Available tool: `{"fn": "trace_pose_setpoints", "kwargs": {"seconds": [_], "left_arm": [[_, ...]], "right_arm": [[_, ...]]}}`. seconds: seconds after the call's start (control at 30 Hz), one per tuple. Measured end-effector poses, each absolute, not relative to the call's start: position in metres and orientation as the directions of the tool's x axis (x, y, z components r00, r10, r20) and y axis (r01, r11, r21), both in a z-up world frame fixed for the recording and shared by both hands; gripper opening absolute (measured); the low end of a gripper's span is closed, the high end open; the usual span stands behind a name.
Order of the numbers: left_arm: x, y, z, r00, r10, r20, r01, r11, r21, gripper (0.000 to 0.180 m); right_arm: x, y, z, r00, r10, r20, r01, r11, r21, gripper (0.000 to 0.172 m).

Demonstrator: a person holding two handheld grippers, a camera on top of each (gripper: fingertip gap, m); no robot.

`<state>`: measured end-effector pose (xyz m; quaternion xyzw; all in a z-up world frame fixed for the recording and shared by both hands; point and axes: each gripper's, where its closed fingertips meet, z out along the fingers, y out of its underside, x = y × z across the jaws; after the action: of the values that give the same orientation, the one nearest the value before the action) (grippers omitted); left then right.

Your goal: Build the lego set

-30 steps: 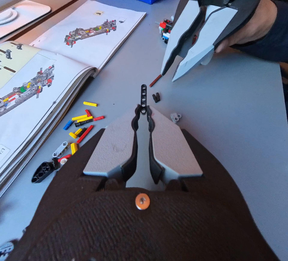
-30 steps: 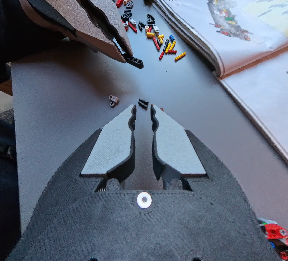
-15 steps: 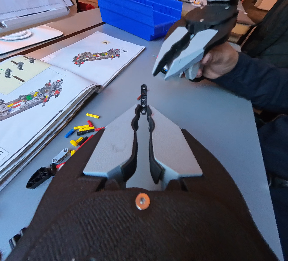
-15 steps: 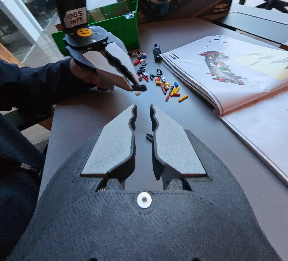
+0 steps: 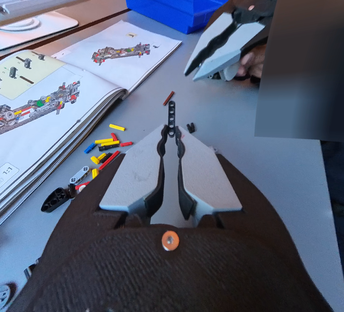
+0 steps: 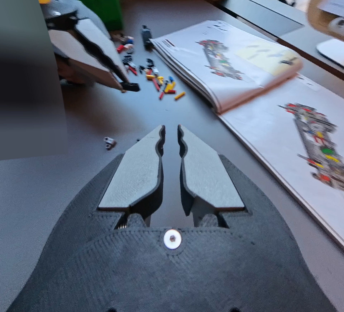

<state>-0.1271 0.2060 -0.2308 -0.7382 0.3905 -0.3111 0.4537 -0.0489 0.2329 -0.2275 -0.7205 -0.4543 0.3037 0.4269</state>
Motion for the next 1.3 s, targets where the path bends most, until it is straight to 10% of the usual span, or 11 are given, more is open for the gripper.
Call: {"fn": "trace_pose_setpoints", "kwargs": {"seconds": [0.47, 0.87, 1.3], "left_arm": [[-0.126, 0.203, -0.225, 0.474, -0.854, 0.214, -0.217, -0.349, -0.912, 0.005], [-0.125, 0.202, -0.227, 0.482, -0.855, 0.192, -0.244, -0.341, -0.908, 0.005], [-0.118, 0.188, -0.199, 0.314, -0.865, 0.391, -0.060, -0.429, -0.901, 0.005]], "right_arm": [[-0.084, 0.222, -0.220, 0.308, 0.950, -0.049, 0.455, -0.192, -0.869, 0.022], [-0.044, 0.270, -0.275, 0.468, 0.873, 0.138, 0.731, -0.294, -0.615, 0.023], [-0.111, 0.195, -0.200, 0.072, 0.969, -0.235, 0.332, -0.245, -0.911, 0.016]]}}
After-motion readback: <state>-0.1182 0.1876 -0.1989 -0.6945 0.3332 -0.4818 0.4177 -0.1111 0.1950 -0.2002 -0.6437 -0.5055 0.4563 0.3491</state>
